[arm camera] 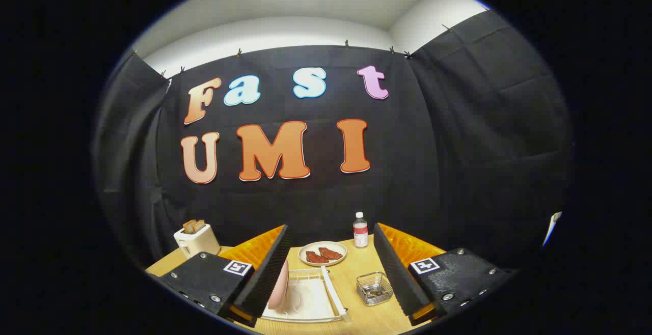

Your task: Take the plate from the dish rack, then take the spoon from the basket and place it into the plate.

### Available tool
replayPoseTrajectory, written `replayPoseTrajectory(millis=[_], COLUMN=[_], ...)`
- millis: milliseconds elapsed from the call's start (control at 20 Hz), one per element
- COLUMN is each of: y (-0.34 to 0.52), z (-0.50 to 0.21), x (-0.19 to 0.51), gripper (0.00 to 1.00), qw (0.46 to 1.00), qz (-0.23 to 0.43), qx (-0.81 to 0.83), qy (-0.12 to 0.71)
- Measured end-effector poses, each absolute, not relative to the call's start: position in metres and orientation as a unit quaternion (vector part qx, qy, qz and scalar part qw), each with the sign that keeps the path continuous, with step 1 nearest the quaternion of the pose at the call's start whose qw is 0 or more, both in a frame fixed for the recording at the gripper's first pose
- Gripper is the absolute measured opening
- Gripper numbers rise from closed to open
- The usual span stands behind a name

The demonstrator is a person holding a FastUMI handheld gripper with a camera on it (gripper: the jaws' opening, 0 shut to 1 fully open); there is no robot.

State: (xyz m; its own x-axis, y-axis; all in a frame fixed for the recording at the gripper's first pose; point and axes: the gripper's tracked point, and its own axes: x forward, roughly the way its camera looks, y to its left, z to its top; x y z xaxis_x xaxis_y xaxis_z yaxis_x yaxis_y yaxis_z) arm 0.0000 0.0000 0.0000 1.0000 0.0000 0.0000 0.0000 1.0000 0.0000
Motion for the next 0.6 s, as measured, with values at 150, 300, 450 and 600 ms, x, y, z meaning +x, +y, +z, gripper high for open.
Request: replayPoseTrajectory(millis=[150,300,450,600], y=[0.0,-0.004,-0.006,-0.007], z=[0.002,0.01,0.013,0.01], x=[-0.003,0.0,0.001,0.007], gripper=[0.97,0.97,0.97,0.97], qw=[1.0,1.0,1.0,1.0], qz=[0.009,0.015,0.025,0.025], qx=[0.006,0.0,0.003,-0.003], qy=[0.01,0.008,0.008,0.013])
